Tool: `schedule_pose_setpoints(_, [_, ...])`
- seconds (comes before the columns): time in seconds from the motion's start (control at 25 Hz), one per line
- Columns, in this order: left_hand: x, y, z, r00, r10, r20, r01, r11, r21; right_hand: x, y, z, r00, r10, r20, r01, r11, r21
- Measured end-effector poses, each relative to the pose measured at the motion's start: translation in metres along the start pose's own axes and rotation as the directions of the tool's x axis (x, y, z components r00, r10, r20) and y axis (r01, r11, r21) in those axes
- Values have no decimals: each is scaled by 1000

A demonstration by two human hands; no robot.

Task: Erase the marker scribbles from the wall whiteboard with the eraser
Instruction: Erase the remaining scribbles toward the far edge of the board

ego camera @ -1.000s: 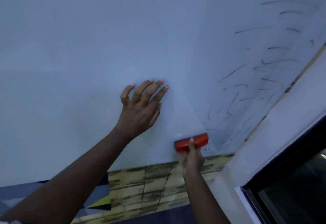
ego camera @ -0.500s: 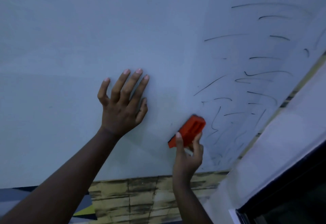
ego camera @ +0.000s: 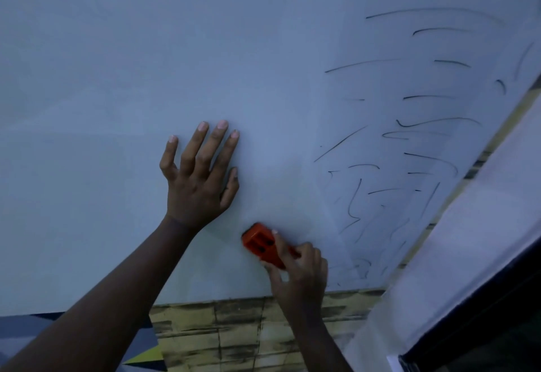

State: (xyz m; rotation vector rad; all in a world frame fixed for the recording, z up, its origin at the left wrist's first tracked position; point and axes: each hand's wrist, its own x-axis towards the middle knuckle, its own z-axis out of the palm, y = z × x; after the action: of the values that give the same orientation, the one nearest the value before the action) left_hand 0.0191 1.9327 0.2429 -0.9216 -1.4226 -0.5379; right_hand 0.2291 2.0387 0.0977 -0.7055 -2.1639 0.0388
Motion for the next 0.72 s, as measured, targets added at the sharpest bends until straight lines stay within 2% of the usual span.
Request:
schedule_pose_setpoints(0.08, [-1, 0, 1, 1000, 1, -5, -1, 1000, -5, 21, 16, -19, 985, 143, -99, -135, 988, 75])
schedule_pose_setpoints(0.12, [-1, 1, 1, 1000, 1, -7, -1, 1000, -9, 35, 23, -31, 954, 260, -146, -236, 958, 165])
schedule_pose_setpoints(0.2, [-2, 2, 1, 1000, 0, -4, 0, 1000, -16, 64, 37, -55, 834, 519, -187, -408, 808, 425])
schedule_pose_setpoints(0.24, [-2, 2, 1, 1000, 1, -1, -1, 1000, -20, 78, 44, -65, 774, 606, -183, -434, 719, 543])
schedule_pose_setpoints(0.32, [-3, 3, 1, 1000, 3, 4, -3, 1000, -26, 94, 51, -77, 715, 677, -175, -423, 618, 663])
schedule_pose_setpoints(0.4, [-3, 2, 2, 1000, 2, -1, -2, 1000, -25, 97, 41, -78, 722, 668, -180, -414, 626, 660])
schedule_pose_setpoints(0.48, [-3, 3, 3, 1000, -1, -8, 1, 1000, -19, 90, 22, -71, 781, 588, -212, -378, 714, 590])
schedule_pose_setpoints(0.64, [-4, 3, 3, 1000, -3, 4, 3, 1000, -31, 68, -21, -50, 944, 284, -170, -213, 914, 345])
schedule_pose_setpoints(0.72, [-3, 2, 4, 1000, -4, 10, 4, 999, -37, 58, -36, -44, 983, 147, -112, -115, 962, 249])
